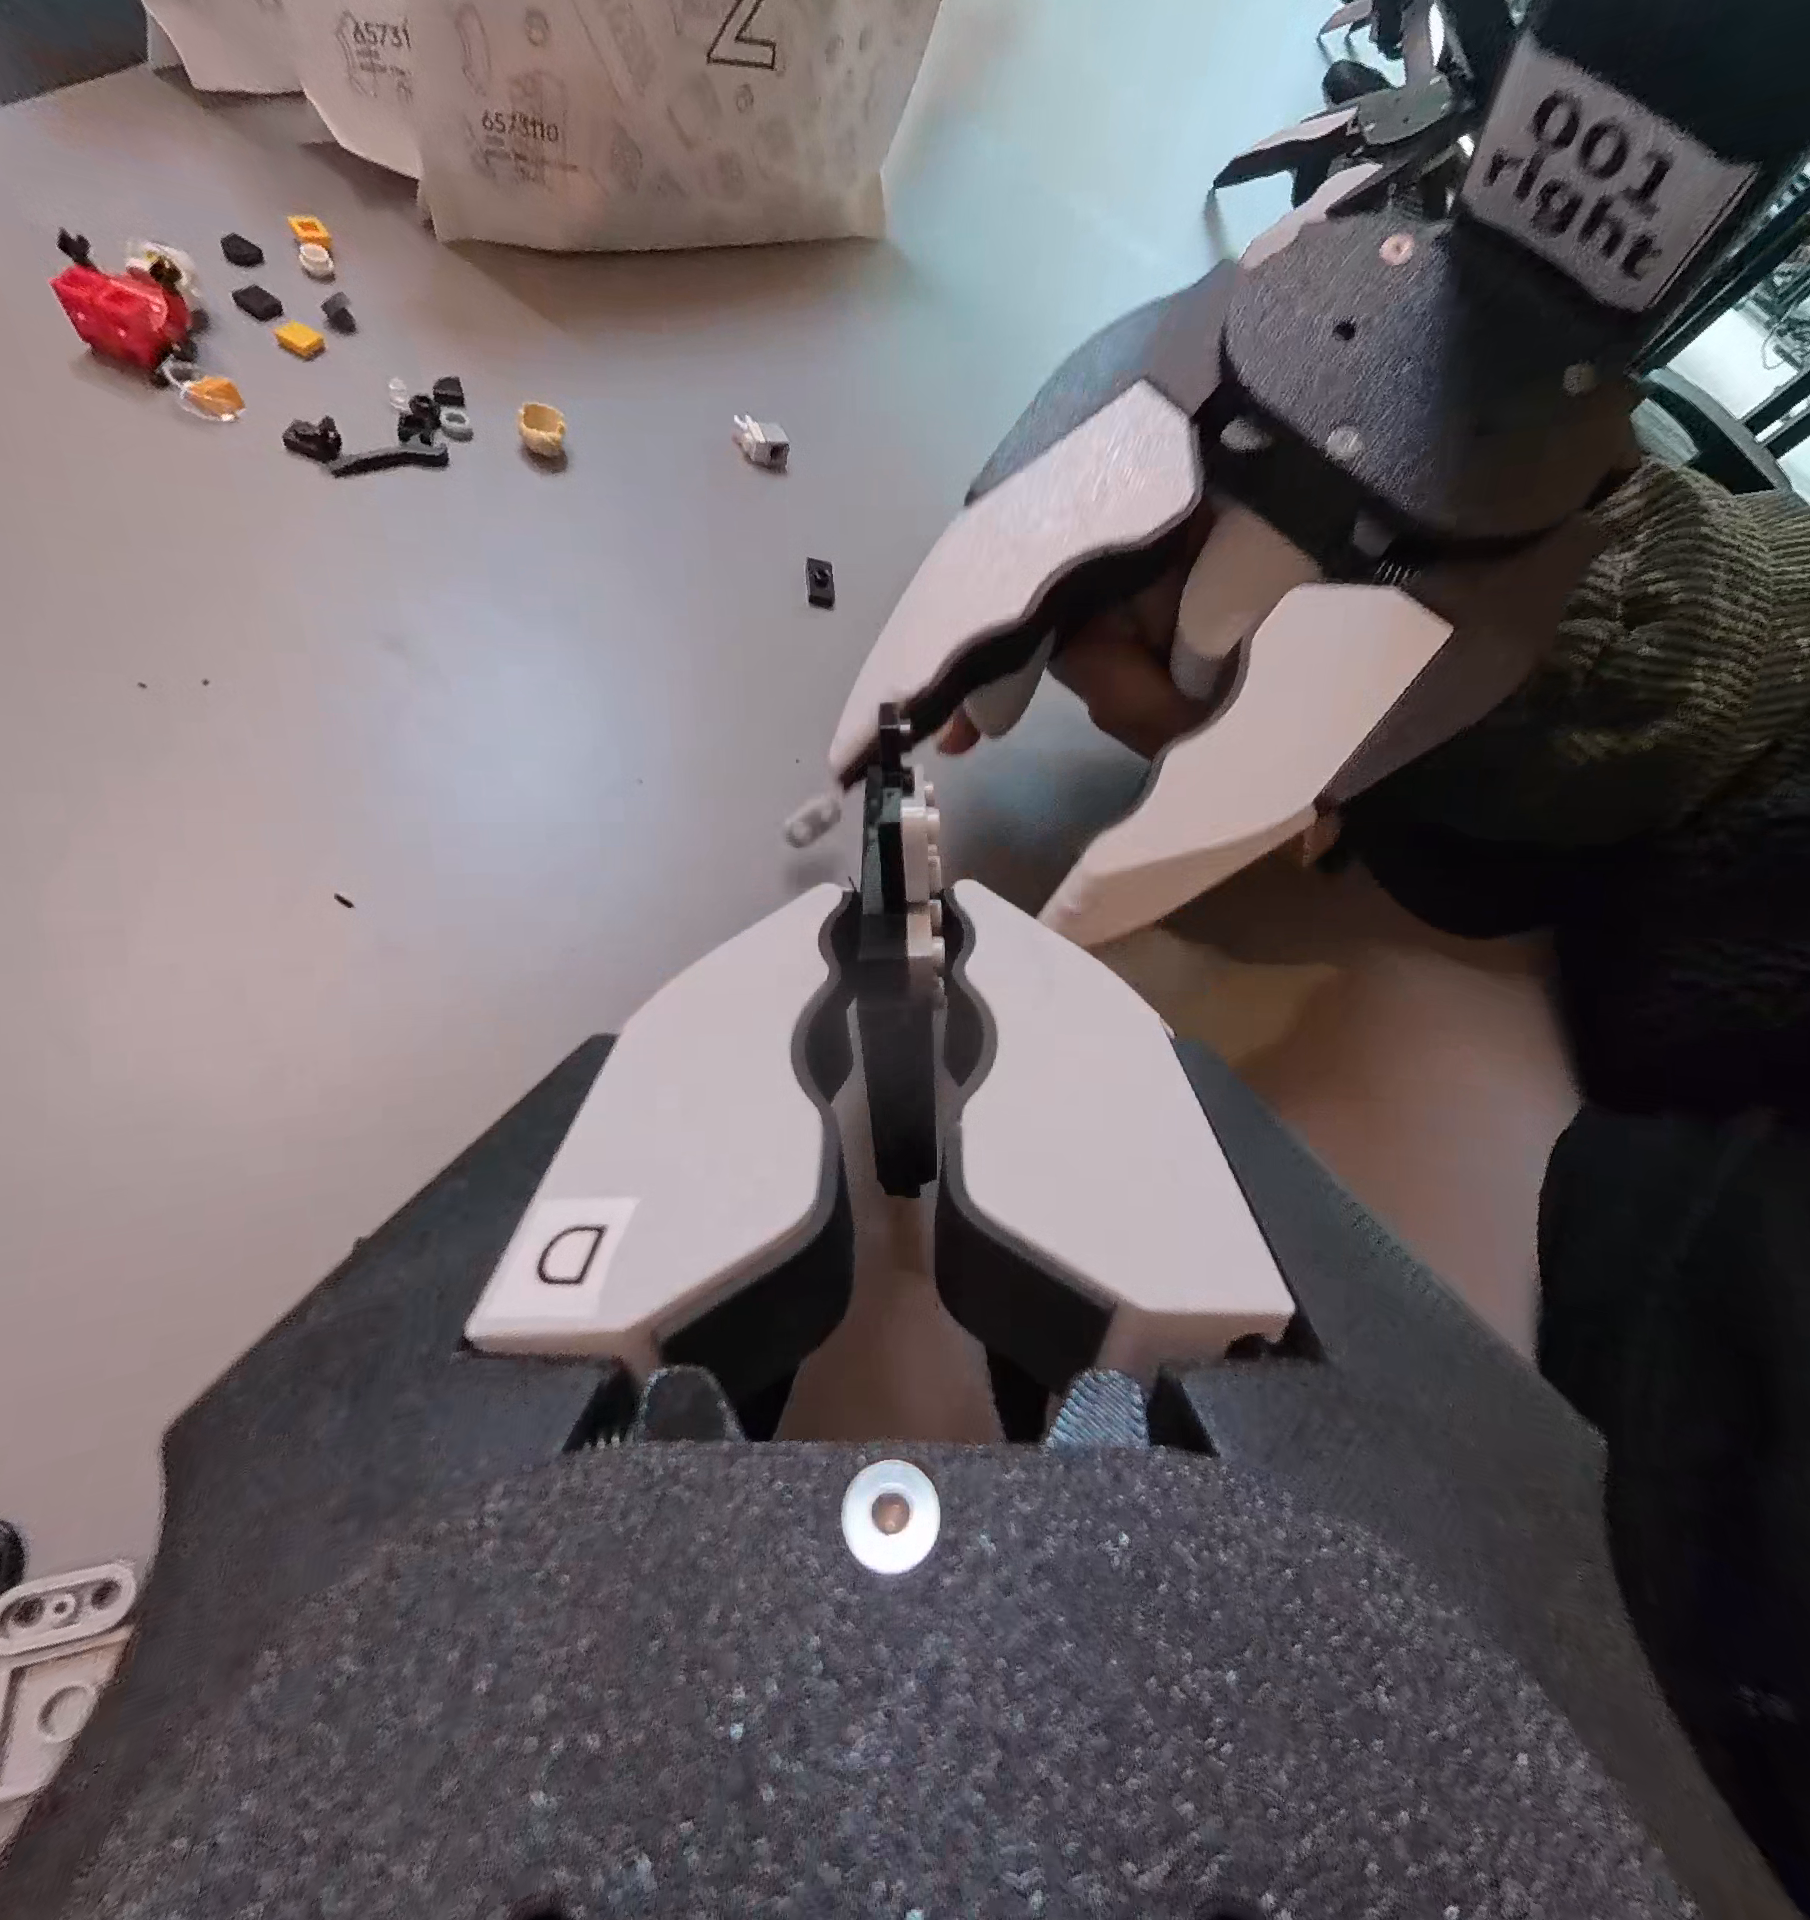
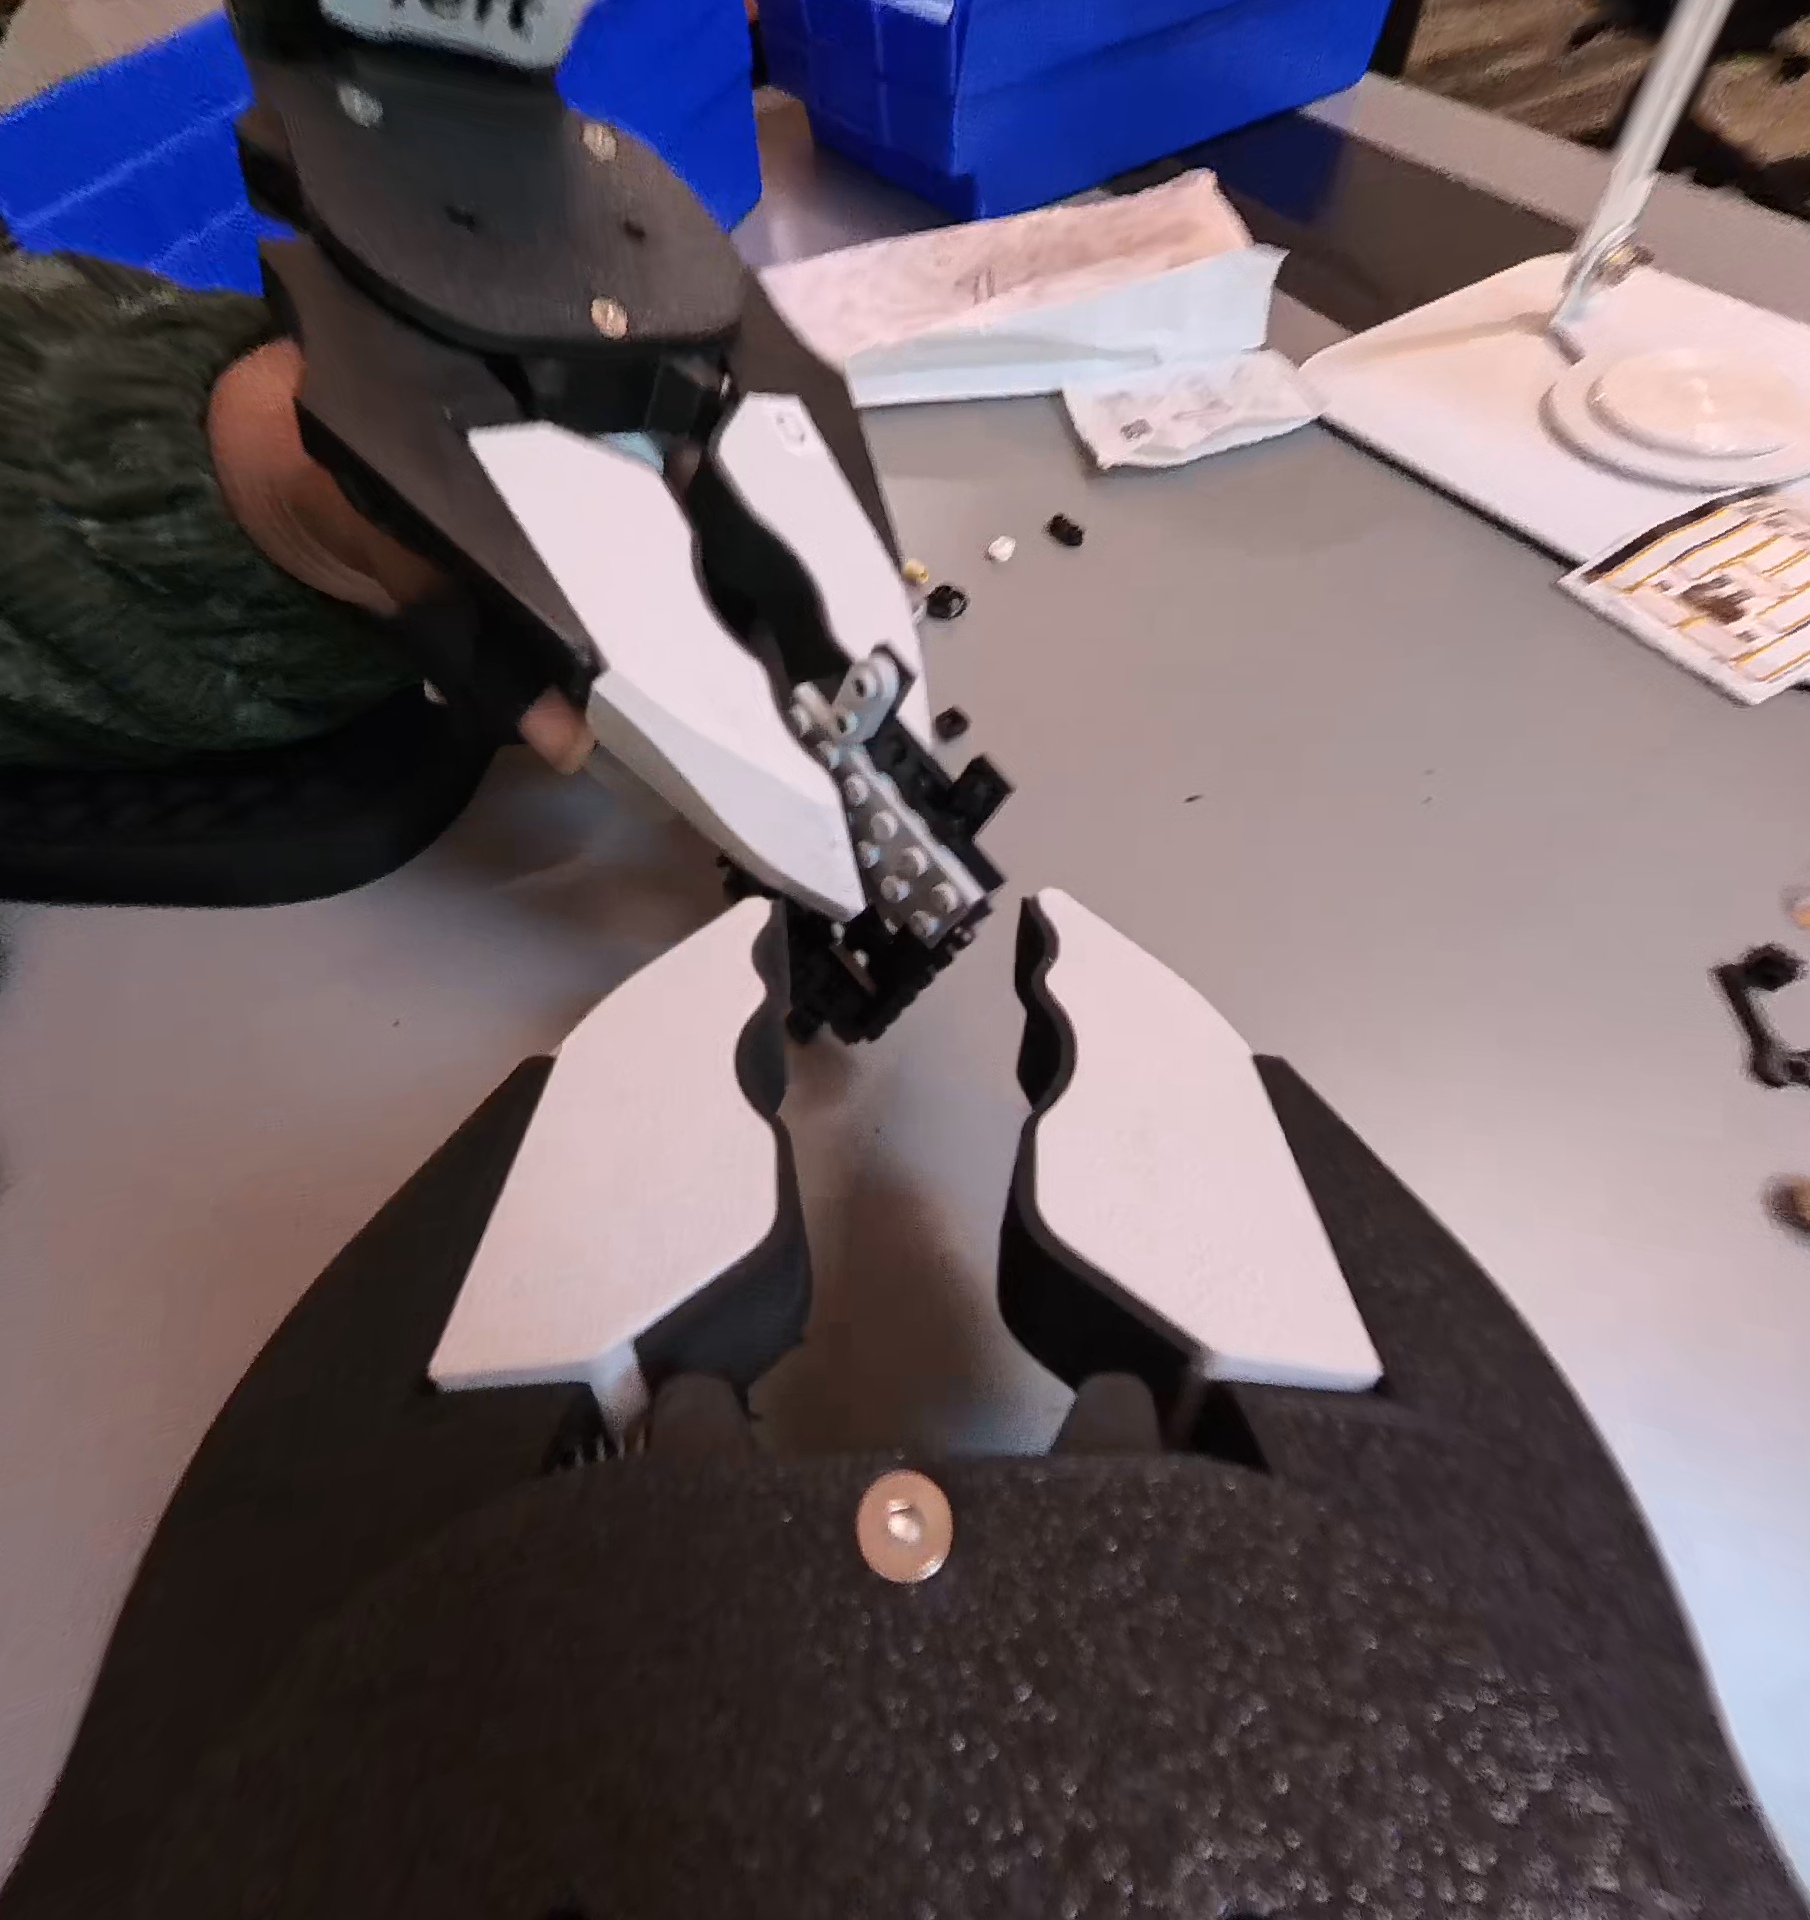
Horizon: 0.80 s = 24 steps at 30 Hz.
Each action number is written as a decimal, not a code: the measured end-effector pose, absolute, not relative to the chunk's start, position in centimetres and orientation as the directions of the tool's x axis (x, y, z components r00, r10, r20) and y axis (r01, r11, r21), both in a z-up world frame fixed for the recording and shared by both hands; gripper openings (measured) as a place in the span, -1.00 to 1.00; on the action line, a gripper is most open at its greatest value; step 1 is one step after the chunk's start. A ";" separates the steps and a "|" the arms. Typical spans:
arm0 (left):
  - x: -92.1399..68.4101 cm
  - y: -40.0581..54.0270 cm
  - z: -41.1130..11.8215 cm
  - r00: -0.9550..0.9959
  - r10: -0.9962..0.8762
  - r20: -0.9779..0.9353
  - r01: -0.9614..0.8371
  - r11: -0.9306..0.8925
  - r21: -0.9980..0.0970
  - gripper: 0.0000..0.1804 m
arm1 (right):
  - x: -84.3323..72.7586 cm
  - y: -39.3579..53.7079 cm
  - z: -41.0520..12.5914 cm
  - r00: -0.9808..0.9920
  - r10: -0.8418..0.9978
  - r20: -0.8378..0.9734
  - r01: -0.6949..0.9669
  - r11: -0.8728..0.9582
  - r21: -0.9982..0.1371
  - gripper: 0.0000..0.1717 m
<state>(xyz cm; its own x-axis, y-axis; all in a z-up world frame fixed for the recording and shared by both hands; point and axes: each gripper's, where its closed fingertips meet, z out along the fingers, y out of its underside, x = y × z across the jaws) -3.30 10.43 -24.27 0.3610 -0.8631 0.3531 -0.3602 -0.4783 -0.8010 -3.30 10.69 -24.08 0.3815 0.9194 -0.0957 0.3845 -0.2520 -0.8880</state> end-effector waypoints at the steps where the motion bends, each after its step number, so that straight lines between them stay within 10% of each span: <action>1: -3.3 10.5 -24.4 0.368 -0.859 0.356 -0.359 -0.484 -0.798 -0.85 | -3.1 11.0 -23.6 0.396 0.915 -0.080 0.368 -0.238 -0.899 -0.52; 24: -2.1 13.0 -23.5 0.604 -0.740 -0.298 -0.557 -0.124 -0.821 -0.86 | -3.4 12.0 -20.2 0.520 0.800 -0.299 0.101 -0.405 -0.909 -0.83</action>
<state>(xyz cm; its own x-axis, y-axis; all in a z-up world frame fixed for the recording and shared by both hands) -2.13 13.03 -23.51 0.6037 -0.7395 -0.2977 -0.5572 -0.1243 -0.8210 -3.42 12.04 -20.24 0.5204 0.8000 -0.2987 0.1006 -0.4048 -0.9089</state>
